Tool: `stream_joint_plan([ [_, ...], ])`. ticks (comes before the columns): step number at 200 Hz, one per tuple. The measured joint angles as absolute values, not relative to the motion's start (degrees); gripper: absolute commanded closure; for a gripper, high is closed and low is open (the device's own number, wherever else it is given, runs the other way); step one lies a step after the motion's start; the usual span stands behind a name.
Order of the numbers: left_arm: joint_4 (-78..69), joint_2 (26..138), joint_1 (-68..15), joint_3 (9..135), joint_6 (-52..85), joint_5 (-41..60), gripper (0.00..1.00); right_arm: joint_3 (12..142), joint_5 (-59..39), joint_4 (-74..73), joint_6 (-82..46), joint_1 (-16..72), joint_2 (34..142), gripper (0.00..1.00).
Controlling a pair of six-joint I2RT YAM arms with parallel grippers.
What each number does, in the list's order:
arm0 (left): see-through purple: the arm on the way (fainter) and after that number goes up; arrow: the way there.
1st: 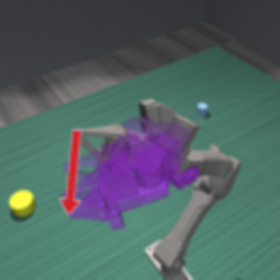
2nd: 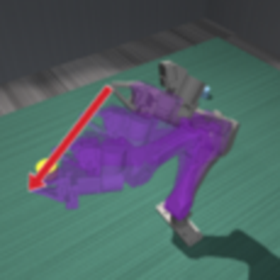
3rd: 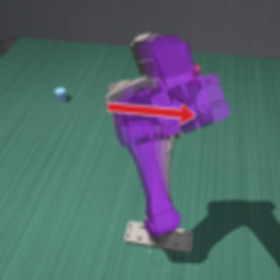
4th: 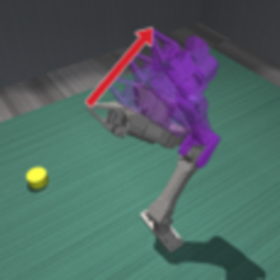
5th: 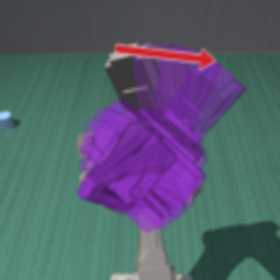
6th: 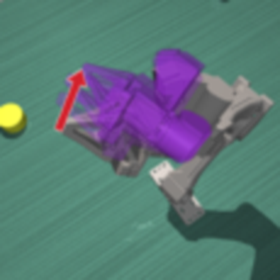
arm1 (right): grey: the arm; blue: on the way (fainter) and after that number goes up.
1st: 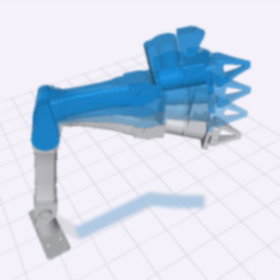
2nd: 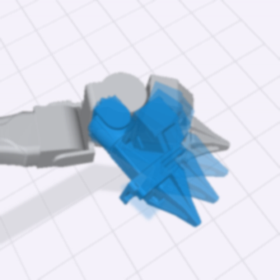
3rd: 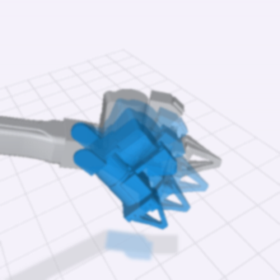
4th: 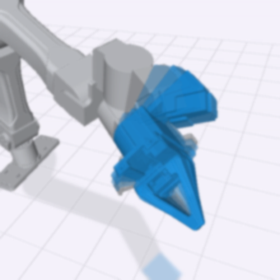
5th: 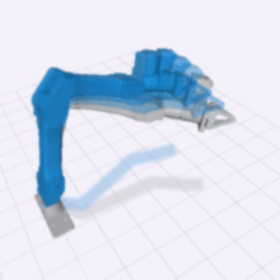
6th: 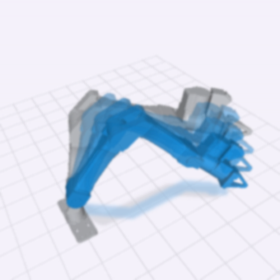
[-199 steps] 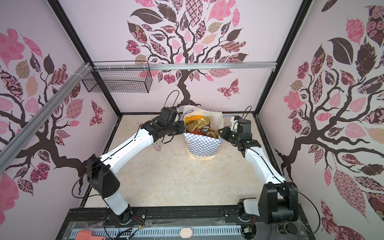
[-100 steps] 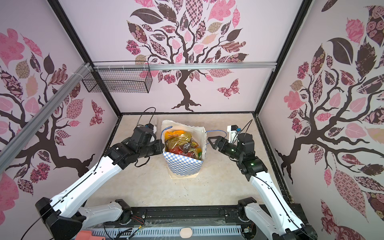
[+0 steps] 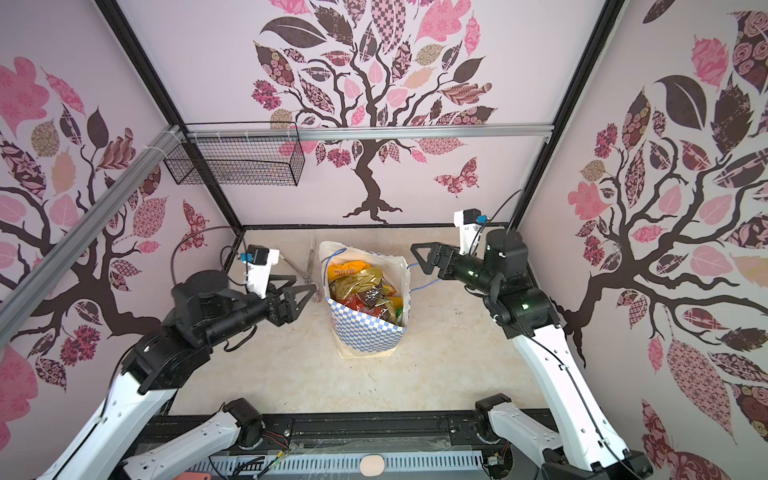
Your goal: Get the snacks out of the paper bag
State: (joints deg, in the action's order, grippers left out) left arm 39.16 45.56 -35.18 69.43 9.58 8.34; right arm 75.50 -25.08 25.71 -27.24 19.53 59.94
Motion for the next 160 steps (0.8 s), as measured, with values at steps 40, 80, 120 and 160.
stream_joint_plan([
  [40, 32.8, 40.7, -35.2, 64.8, -3.4, 18.8, 0.14, 84.6, -16.8, 32.7, -21.5, 34.0, 69.3, 0.08],
  [80, 28.5, 40.3, -35.2, 56.5, -10.5, 23.3, 0.01, 85.6, -9.5, 37.8, -19.9, 35.5, 78.8, 0.07],
  [120, 25.6, 37.7, -35.2, 50.3, -13.2, 22.4, 0.01, 83.0, -8.6, 37.9, -19.8, 35.5, 82.9, 0.07],
  [160, 23.3, 32.8, -35.1, 47.4, -14.5, 20.8, 0.01, 80.5, -10.0, 33.0, -21.7, 35.7, 83.4, 0.07],
])
